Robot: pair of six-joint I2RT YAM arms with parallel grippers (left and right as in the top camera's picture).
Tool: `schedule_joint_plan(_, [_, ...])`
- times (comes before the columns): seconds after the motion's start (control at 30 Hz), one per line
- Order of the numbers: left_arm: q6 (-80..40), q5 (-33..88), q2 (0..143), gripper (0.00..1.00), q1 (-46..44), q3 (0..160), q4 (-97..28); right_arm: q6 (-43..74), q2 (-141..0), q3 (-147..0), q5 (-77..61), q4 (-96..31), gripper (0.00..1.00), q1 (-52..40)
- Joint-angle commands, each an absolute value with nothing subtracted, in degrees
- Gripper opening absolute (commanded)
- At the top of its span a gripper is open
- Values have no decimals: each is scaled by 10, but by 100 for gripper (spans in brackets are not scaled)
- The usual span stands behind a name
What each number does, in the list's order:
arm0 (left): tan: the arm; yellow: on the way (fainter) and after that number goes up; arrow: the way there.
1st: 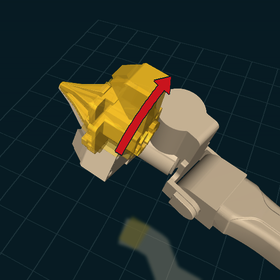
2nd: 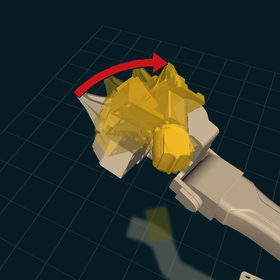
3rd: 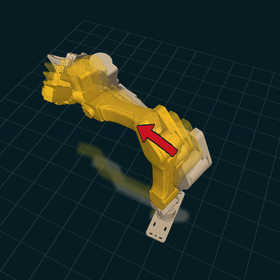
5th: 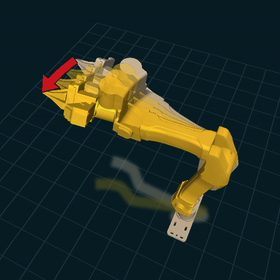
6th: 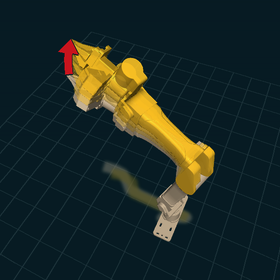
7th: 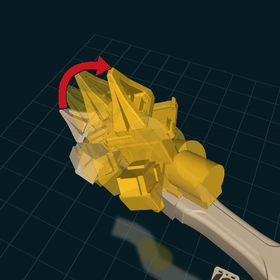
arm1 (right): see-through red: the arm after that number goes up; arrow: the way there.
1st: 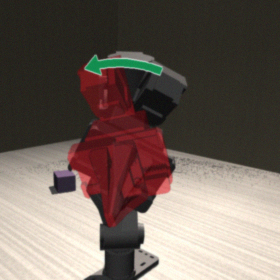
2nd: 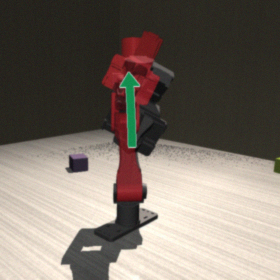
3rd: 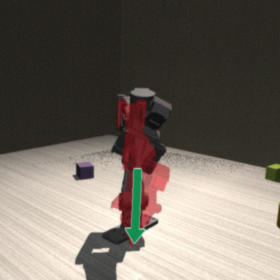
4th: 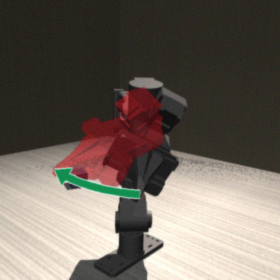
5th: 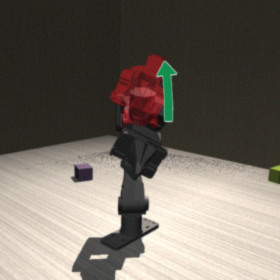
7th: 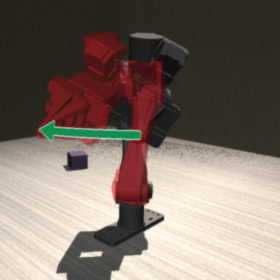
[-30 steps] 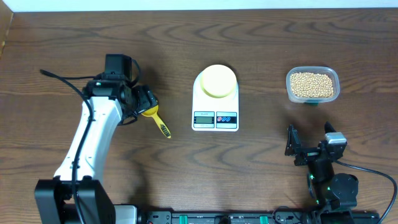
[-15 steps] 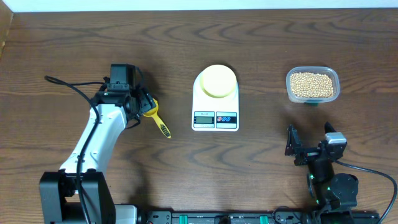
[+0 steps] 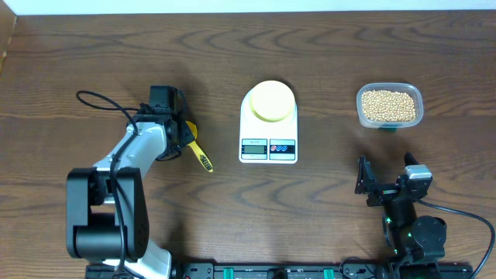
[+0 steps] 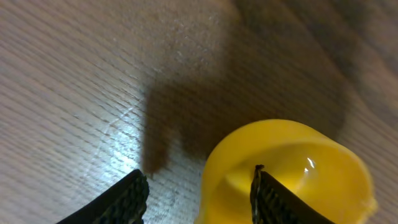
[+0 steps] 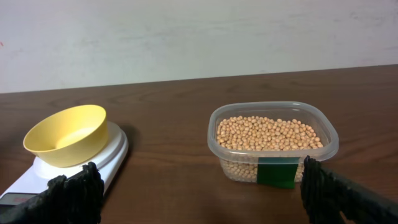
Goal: Scoop item into bowl and weigh 50g on scale
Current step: 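Move the left gripper over the yellow scoop's cup, then close the left gripper on the scoop cup rim and lift it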
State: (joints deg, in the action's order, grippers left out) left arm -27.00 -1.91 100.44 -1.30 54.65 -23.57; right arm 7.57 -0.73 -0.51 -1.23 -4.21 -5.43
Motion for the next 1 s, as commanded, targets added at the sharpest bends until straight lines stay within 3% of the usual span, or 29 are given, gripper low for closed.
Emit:
schedule_joint_plan(0.0, [-269,-31,1007,53,-13,542,-232,72,-6,-3,-7,-43,99,-56])
schedule_joint_plan(0.2, [-269,-31,1009,51,-13,542,-229,72,-6,-3,-7,-43,99,-56])
schedule_joint_plan(0.37, [-269,-31,1009,38,-13,542,-227,72,-6,-3,-7,-43,99,-56])
schedule_joint_plan(0.73, [-269,-31,1021,34,-13,540,-213,72,-6,-3,-7,-43,99,-56])
schedule_joint_plan(0.9, [-269,-31,1028,19,-13,540,-210,72,-6,-3,-7,-43,99,-56])
schedule_joint_plan(0.97, [-269,-31,1028,8,-13,540,-211,72,-6,-3,-7,-43,99,-56])
